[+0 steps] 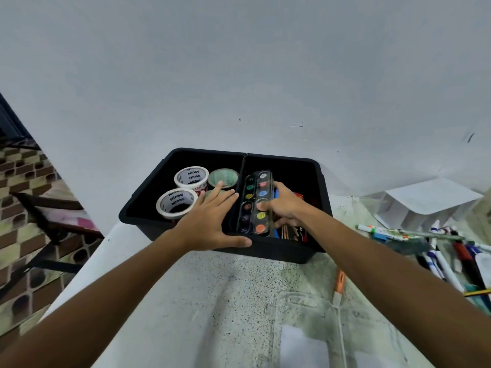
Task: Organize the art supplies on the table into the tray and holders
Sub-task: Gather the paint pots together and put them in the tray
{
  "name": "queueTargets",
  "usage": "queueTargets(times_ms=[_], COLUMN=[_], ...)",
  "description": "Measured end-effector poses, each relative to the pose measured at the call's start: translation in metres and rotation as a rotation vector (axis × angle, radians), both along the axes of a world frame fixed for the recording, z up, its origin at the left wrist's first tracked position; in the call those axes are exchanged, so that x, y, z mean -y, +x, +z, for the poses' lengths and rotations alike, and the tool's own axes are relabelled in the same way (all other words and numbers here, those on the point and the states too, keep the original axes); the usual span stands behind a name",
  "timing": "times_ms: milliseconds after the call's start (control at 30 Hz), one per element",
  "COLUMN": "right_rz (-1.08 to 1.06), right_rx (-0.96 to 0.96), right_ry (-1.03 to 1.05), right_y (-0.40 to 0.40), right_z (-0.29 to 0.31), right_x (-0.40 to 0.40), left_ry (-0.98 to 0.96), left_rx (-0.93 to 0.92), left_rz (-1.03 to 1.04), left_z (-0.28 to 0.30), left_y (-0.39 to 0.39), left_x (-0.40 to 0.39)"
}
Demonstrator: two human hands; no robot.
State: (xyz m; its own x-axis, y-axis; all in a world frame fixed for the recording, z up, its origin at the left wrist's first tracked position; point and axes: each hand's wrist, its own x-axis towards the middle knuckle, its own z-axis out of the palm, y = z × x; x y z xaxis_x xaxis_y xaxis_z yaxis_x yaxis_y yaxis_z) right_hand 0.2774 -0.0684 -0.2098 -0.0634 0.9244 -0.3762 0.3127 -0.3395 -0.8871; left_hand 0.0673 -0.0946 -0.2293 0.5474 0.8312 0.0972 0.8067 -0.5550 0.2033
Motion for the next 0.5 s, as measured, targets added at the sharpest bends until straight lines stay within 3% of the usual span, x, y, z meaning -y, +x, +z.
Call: queueTargets(times_ms=[167,367,500], right_rz=[0.019,0.145,0.162], right_rx=[0.125,0.543,0.659], right_ry=[0.048,0.178,0.172], right_y=[-0.003,-0.007,-0.012], right_z=[-0.003,0.006,0.004], right_x=[-0.001,-0.01,-0.013], left_ry=[-0.004,0.016,0.023], left_rx=[0.023,0.045,0.04], left_rz=[0.022,0.037,0.053], left_z=[0.001,0.001,0.001], left_y=[0.001,0.003,0.003], left_x=[0.003,0.003,0.004])
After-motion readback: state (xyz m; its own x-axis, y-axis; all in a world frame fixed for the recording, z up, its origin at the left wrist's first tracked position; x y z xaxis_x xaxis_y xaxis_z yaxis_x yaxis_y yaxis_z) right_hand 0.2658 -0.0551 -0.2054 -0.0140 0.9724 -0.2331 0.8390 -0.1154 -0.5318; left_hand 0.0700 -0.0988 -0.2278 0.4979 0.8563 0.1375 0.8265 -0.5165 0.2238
